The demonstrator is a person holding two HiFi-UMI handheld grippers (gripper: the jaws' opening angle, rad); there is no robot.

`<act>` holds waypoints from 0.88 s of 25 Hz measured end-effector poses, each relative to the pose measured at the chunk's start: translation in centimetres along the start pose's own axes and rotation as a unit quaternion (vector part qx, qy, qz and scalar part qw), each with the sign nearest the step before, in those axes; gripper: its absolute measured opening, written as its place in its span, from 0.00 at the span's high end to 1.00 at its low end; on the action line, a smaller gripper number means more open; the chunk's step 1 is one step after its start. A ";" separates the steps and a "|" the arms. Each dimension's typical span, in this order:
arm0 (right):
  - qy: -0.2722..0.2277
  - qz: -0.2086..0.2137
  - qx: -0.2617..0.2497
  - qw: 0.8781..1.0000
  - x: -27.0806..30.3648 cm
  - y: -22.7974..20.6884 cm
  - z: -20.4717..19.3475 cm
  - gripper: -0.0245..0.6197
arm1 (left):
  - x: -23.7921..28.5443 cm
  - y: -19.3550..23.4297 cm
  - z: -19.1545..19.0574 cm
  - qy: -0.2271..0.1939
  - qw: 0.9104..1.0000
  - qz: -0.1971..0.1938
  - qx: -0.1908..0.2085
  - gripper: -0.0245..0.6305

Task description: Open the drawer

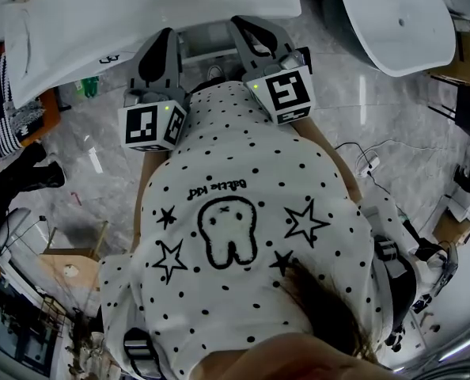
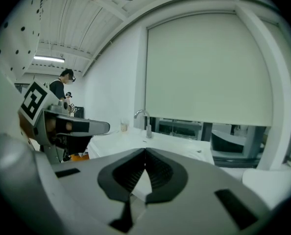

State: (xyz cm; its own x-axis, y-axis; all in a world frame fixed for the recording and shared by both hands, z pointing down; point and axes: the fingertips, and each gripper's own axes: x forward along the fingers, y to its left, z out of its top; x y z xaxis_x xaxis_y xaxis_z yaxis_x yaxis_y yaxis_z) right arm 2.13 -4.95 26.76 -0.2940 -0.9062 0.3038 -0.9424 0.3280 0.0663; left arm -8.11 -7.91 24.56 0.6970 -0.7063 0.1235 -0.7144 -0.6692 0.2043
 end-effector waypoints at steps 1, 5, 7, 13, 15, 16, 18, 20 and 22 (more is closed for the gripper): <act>0.000 -0.001 0.000 1.000 0.0 -0.1 0.0 0.94 | 0.1 0.0 0.0 0.000 1.000 -0.001 0.000 0.96; 0.000 -0.004 0.001 1.000 0.2 -0.4 0.2 0.94 | 0.4 0.3 0.1 0.002 1.000 0.002 -0.003 0.96; 0.001 -0.006 0.001 1.000 0.3 -0.6 0.1 0.94 | 0.5 0.4 0.1 0.002 1.000 0.003 -0.005 0.96; 0.001 -0.008 0.004 1.000 0.4 -0.6 0.1 0.94 | 0.6 0.6 0.0 0.005 1.000 0.004 -0.005 0.96; 0.002 -0.007 0.002 1.000 0.4 -0.6 0.1 0.94 | 0.6 0.6 0.0 0.005 1.000 0.004 -0.005 0.96; 0.002 -0.006 0.002 1.000 0.4 -0.6 0.1 0.94 | 0.7 0.6 0.0 0.005 1.000 0.004 -0.005 0.96; 0.004 -0.006 0.002 1.000 0.5 -0.6 0.0 0.94 | 0.7 0.6 -0.1 0.006 1.000 0.005 -0.006 0.96; 0.005 -0.006 0.002 1.000 0.5 -0.7 0.0 0.94 | 0.8 0.7 -0.1 0.006 1.000 0.006 -0.008 0.96; 0.006 -0.006 0.001 1.000 0.6 -0.7 0.0 0.94 | 0.8 0.8 -0.1 0.006 1.000 0.006 -0.010 0.96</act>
State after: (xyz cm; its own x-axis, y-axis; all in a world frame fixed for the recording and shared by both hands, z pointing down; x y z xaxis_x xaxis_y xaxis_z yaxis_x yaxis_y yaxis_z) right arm 2.59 -5.67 26.92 -0.2803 -0.9070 0.3143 -0.9462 0.3162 0.0688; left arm -8.09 -9.02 24.88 0.6893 -0.7113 0.1371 -0.7213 -0.6563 0.2216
